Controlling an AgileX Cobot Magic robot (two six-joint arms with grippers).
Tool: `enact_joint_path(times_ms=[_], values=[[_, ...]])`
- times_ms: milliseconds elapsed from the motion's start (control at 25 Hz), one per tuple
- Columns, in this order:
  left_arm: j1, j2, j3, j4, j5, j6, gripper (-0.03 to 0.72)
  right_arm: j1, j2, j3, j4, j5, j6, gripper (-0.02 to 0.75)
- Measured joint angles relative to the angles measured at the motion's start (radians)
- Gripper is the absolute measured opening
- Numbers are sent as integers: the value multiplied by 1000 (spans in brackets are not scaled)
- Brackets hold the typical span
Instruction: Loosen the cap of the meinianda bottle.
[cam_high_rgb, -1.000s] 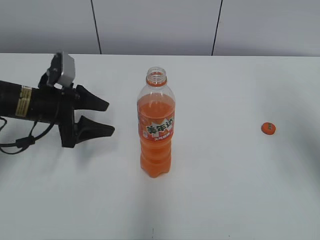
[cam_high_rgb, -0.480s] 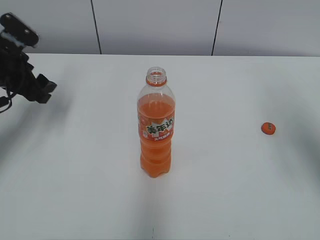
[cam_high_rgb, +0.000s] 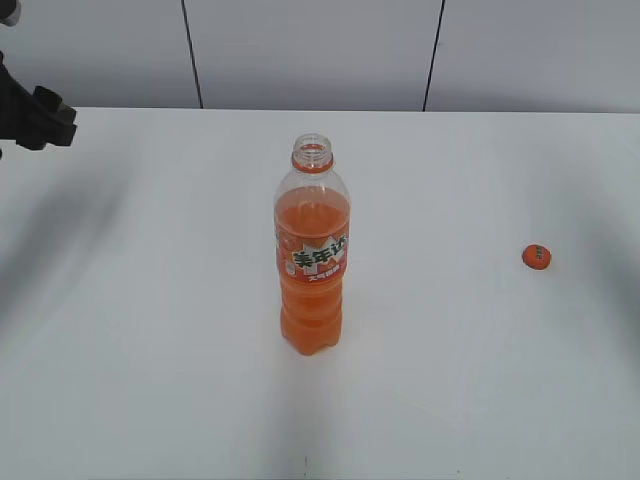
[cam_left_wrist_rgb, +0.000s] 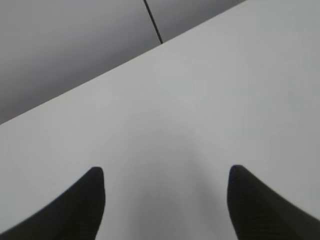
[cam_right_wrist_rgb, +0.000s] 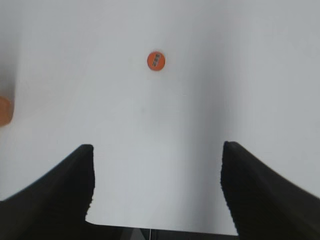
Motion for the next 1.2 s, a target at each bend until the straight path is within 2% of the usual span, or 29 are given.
enact_joint_path(times_ms=[200,280,360,640,720,960,1040,1200], values=[[-1,-14,0,-21,215,11,470,0,-11,-106,1,0,0,587],[-1,-15,0,-69,312,54,470,0,-24,-134,0,0,0,587],[0,-20,0,-169,369,130,469,0,-39,-157,-5,0,0,587],[0,-66,0,-758,579,561,469,0,-110,-173,-46,0,0,587],[0,-78,0,-852,668,634,469,0,-129,-173,-48,0,0,587],[0,-155,0,-954,878,678,469,0,-169,-173,-48,1,0,587],[0,-208,0,-1000,907,693,469,0,-178,-173,-48,1,0,587],[0,-337,0,-1096,939,794,469,0,-195,-165,-48,1,0,587]])
